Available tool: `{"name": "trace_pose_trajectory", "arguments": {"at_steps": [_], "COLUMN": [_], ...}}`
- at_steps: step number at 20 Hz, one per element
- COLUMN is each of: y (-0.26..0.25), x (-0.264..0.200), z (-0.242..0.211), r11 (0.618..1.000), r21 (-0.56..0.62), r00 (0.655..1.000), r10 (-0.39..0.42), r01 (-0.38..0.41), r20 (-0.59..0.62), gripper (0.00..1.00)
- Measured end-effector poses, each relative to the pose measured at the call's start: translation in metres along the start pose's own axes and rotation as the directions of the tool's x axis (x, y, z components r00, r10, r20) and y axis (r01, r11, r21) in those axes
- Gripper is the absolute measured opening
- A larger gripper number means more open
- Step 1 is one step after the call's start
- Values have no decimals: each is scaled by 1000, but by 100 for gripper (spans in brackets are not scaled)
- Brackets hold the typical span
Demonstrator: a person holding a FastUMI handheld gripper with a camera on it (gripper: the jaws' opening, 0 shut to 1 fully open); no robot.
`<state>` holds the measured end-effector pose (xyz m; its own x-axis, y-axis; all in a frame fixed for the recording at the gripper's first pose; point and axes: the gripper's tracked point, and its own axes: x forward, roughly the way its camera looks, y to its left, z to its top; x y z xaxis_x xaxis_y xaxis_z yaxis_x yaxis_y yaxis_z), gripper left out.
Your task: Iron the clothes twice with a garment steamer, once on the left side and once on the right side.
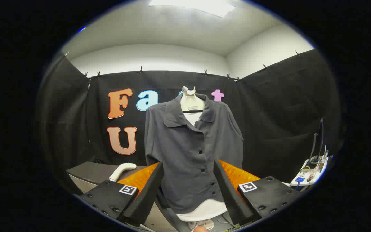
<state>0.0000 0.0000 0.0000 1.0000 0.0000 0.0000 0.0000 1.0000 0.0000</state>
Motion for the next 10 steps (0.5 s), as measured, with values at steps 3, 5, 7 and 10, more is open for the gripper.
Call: {"name": "trace_pose_trajectory", "arguments": {"at_steps": [3, 5, 7, 10], "y": [-1, -1, -2, -1], "x": [0, 0, 0, 1], "z": [-1, -2, -4, -6], "r11": [1000, 1000, 1000, 1000], "r21": [-1, 0, 3, 4], "r00": [1000, 1000, 1000, 1000], "r10": [1, 3, 5, 8], "r01": [-1, -3, -5, -8], "r20": [-1, -5, -9, -15], "gripper": [99, 99, 99, 99]}}
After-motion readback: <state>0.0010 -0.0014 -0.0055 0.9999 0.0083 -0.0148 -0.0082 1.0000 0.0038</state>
